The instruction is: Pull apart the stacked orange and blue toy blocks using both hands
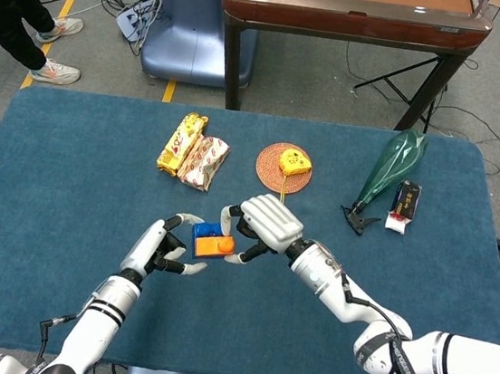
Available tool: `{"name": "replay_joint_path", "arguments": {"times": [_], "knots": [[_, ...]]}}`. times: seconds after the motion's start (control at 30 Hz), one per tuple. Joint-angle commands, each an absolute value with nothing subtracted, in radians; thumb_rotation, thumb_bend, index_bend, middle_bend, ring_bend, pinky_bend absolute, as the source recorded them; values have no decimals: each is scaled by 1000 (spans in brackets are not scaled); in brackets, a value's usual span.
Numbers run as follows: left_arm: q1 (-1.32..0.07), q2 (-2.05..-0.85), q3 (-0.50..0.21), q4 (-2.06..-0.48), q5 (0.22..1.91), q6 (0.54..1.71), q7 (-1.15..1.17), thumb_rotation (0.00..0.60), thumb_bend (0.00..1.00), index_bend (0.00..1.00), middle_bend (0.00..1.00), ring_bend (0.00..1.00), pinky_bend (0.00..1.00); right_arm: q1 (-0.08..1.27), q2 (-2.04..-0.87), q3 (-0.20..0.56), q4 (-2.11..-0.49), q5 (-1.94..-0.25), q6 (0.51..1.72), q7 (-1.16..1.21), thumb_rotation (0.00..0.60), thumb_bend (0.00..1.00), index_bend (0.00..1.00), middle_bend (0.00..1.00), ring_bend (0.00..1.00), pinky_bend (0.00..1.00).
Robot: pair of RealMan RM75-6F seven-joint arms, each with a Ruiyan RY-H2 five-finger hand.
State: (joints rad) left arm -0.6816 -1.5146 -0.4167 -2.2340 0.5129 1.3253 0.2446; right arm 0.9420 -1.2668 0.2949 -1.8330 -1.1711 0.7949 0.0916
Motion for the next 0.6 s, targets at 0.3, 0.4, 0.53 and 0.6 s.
{"name": "replay_joint_path", "arguments": {"times": [0.3,0.4,0.53,0.6], "knots": [[-676,-1533,-397,-2218,553,1354,225,600,0,563,1000,1000,1000,942,-1275,287,-1822,-1182,788,114,600,316,681,1000,1000,1000],[-674,-1534,-389,-2215,566,1359,227,600,0,590,1000,1000,1000,941,-1275,287,-1819,-1185,786,123,600,316,681,1000,1000,1000],[-672,-1537,-378,-2210,589,1366,231,600,0,607,1000,1000,1000,939,-1272,291,-1821,-1190,785,141,600,317,681,1000,1000,1000],[-671,-1542,-365,-2205,612,1375,240,600,0,610,1000,1000,1000,937,-1267,294,-1827,-1197,783,161,600,316,681,1000,1000,1000]]}}
